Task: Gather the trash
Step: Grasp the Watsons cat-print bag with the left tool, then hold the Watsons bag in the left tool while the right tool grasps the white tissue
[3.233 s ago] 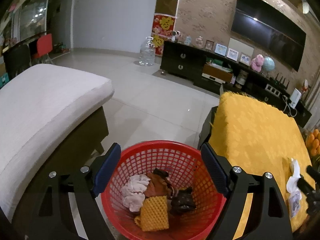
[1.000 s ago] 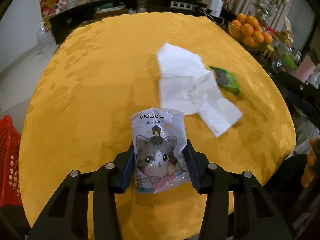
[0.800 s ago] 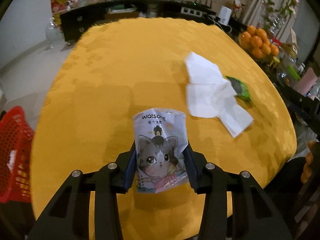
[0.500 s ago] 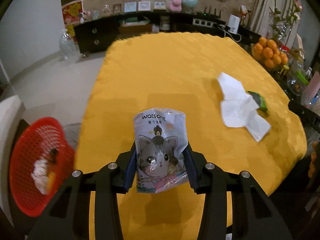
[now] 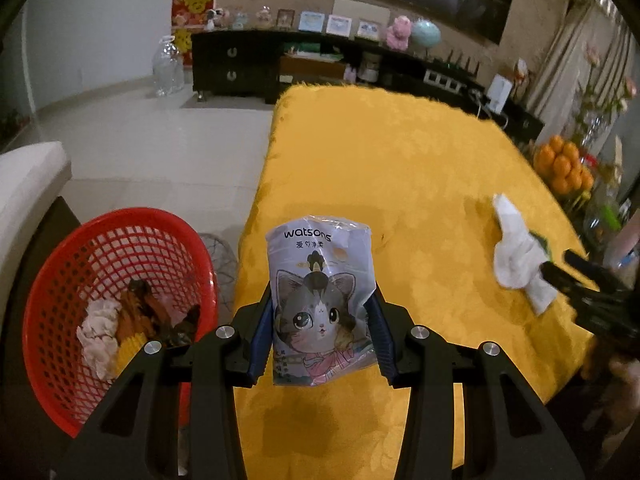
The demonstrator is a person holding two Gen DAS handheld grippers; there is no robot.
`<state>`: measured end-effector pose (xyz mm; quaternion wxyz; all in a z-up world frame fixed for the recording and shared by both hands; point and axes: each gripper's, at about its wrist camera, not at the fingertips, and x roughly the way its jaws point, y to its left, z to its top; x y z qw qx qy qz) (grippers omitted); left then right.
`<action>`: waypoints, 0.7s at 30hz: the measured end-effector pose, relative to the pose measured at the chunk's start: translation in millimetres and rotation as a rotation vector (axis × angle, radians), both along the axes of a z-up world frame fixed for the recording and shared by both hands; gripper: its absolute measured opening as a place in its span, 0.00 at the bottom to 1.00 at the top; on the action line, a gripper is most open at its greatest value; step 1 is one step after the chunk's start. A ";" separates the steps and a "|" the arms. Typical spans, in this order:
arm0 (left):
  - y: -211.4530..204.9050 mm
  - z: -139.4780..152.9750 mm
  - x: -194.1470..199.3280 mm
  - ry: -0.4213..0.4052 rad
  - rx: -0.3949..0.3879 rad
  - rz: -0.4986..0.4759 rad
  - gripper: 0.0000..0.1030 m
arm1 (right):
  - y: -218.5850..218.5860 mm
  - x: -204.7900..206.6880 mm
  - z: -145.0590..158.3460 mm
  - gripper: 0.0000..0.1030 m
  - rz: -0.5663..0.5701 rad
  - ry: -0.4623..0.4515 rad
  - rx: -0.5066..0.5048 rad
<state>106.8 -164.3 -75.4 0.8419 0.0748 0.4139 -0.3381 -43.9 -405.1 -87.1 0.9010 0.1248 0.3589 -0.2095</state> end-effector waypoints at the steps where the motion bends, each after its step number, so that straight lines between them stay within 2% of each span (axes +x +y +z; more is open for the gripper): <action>1: 2.4 2.1 0.5 -0.002 -0.009 0.002 0.40 | -2.7 4.0 -1.4 0.86 -0.011 0.004 0.009; 4: 6.1 3.1 1.3 0.013 -0.026 0.010 0.40 | -13.4 18.0 -8.0 0.87 -0.036 0.028 0.039; 12: 9.8 0.4 4.2 0.021 -0.024 0.023 0.40 | -20.6 39.7 -31.3 0.88 -0.049 0.111 0.001; 13: 9.5 0.3 4.1 0.017 -0.020 0.024 0.40 | -19.7 39.0 -32.3 0.84 -0.048 0.115 -0.003; 14: 8.7 -0.1 3.6 0.014 -0.015 0.024 0.40 | -18.5 38.7 -33.1 0.73 -0.036 0.122 0.000; 17: 6.8 -1.5 3.2 0.008 -0.001 0.022 0.40 | -13.1 36.6 -34.1 0.53 -0.013 0.125 -0.003; 21: 4.2 -6.9 3.8 0.006 0.023 0.025 0.40 | -0.6 28.8 -32.3 0.38 0.006 0.122 -0.014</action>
